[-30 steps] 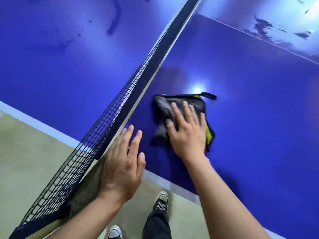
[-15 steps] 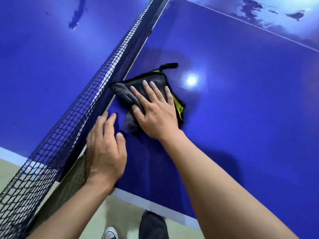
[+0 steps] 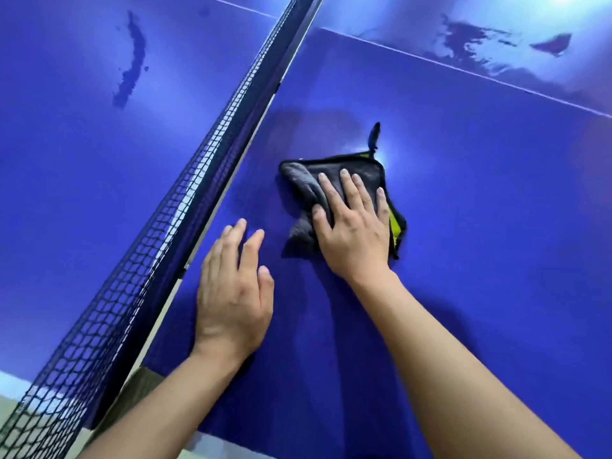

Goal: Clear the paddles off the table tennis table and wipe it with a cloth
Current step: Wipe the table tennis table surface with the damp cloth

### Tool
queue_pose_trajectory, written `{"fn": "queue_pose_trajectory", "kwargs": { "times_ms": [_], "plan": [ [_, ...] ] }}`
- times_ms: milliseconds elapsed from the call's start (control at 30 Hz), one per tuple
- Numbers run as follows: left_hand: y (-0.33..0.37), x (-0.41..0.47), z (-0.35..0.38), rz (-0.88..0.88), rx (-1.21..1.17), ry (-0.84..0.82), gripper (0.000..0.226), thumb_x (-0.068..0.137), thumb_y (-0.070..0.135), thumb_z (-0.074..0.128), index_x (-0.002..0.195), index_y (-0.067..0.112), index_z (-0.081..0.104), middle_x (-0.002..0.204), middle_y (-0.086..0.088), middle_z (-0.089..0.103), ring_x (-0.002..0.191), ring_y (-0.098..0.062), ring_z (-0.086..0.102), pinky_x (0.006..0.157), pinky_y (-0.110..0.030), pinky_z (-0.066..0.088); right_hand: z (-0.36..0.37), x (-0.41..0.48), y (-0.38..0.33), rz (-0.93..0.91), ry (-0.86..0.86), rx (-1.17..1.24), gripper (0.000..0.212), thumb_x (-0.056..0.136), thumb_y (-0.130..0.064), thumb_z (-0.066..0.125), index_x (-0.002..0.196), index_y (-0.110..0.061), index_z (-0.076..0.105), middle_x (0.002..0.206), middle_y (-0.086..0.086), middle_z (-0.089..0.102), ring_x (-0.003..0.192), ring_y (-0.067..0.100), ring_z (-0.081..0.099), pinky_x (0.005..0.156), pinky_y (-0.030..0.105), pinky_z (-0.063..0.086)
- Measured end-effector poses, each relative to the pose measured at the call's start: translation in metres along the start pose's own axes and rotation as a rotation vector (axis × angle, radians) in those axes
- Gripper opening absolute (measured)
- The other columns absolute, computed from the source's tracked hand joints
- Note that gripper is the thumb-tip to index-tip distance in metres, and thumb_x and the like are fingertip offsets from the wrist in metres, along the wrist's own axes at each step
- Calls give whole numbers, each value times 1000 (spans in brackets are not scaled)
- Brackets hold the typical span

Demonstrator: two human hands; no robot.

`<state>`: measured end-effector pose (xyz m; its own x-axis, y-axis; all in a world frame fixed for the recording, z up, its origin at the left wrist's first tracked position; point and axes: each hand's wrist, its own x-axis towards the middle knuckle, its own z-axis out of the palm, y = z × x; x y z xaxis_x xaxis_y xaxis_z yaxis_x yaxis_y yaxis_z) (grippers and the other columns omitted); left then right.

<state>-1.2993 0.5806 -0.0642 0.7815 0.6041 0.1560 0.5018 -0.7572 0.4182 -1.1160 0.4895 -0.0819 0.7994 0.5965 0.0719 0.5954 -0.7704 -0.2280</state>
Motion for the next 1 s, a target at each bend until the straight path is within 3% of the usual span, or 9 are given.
{"fn": "queue_pose_trajectory", "kwargs": {
  "times_ms": [167, 267, 367, 467, 633, 800, 900, 1000],
  "plan": [
    [-7, 97, 16, 117, 77, -93, 50, 97, 19, 49, 144, 4, 49, 155, -20, 40, 146, -39, 34, 121, -51, 25, -15, 63, 80, 451, 47, -40, 57, 104, -52, 29, 160, -41, 24, 170, -2, 17, 157, 13, 8, 126, 50, -2],
    [-9, 135, 24, 68, 72, -128, 55, 98, 26, 38, 149, 6, 44, 159, -16, 34, 151, -33, 25, 124, -44, 16, -12, 107, 87, 557, 80, -20, 59, 103, -52, 28, 160, -38, 25, 170, 1, 17, 157, 17, 8, 125, 54, -3],
    [-10, 133, 28, 75, 45, -102, 54, 100, 29, 38, 149, 9, 45, 158, -13, 38, 152, -28, 25, 125, -41, 18, -7, 149, 78, 616, 84, -13, 61, 102, -53, 25, 161, -36, 23, 171, 3, 15, 158, 20, 7, 124, 58, -3],
    [-8, 130, 25, 91, 41, -109, 59, 97, 39, 31, 149, 16, 48, 157, -10, 41, 151, -26, 28, 125, -41, 20, -7, 207, 63, 574, 67, -7, 61, 102, -54, 27, 161, -37, 24, 171, 6, 14, 158, 23, 6, 123, 59, -4],
    [-8, 138, 29, 75, 39, -116, 55, 96, 35, 41, 148, 18, 50, 157, -9, 41, 150, -26, 31, 123, -44, 24, 14, 303, 2, 263, -27, -9, 59, 100, -54, 29, 157, -44, 29, 171, 4, 16, 158, 20, 7, 123, 58, -5],
    [-13, 138, 30, 82, 43, -130, 56, 95, 36, 40, 147, 19, 50, 157, -7, 40, 149, -26, 32, 122, -44, 25, 20, 331, -33, -12, -122, 6, 56, 101, -56, 28, 156, -49, 28, 171, 0, 16, 158, 17, 6, 124, 55, -4],
    [-11, 140, 31, 97, 63, -124, 57, 94, 37, 40, 146, 17, 51, 156, -8, 41, 147, -29, 34, 121, -48, 27, 13, 327, -4, 18, -125, 33, 56, 102, -53, 26, 158, -46, 25, 171, 0, 14, 158, 16, 5, 124, 55, -6],
    [-8, 143, 32, 94, 85, -119, 58, 93, 36, 40, 145, 15, 52, 155, -10, 42, 146, -32, 36, 119, -51, 30, -1, 306, 73, 262, -34, 7, 59, 101, -53, 25, 159, -43, 24, 171, 1, 13, 158, 17, 5, 124, 56, -6]
  ]
}}
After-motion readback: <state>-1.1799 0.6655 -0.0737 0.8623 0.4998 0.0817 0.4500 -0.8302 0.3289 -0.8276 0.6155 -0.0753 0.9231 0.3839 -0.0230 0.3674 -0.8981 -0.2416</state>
